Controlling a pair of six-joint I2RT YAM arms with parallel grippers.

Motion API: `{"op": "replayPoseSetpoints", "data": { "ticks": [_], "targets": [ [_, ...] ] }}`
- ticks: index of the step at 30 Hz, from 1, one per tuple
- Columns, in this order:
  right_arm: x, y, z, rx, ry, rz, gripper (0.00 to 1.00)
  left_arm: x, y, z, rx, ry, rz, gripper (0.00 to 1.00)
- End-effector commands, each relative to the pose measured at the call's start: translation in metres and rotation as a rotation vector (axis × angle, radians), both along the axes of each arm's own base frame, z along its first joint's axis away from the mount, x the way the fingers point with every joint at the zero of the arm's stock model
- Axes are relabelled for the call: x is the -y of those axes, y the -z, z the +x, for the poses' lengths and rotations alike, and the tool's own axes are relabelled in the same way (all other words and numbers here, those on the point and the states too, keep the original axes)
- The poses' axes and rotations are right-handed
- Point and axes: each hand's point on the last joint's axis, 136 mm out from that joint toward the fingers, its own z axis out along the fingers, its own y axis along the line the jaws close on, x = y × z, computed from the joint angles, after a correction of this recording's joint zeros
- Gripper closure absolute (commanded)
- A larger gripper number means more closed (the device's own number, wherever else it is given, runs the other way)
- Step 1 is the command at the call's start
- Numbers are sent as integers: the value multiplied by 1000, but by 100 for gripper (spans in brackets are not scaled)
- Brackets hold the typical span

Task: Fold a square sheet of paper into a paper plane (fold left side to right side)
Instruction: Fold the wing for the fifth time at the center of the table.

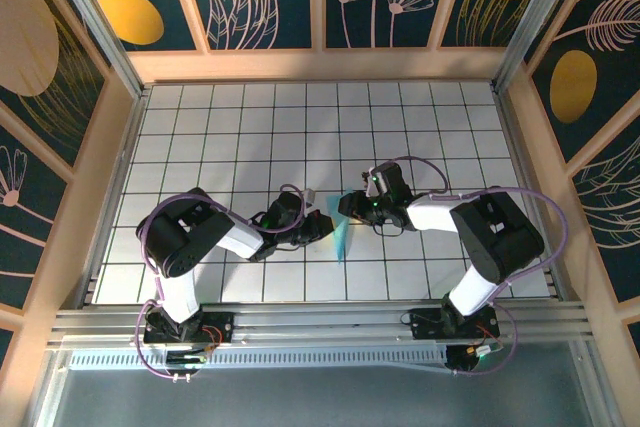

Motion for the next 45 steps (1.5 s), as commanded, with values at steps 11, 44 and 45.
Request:
{"op": "replayPoseSetpoints", "data": {
  "ticks": [11,44,45],
  "targets": [
    [-1,-3,2,30,11,-29,58,-21,37,-3,-76,-43,163,100],
    [9,-24,5,74,33,-49,58,-27,52,-4,-106,-44,233,100],
    [9,-26,5,76,32,-48,58,-27,52,-3,-104,-42,234,100]
  ]
}}
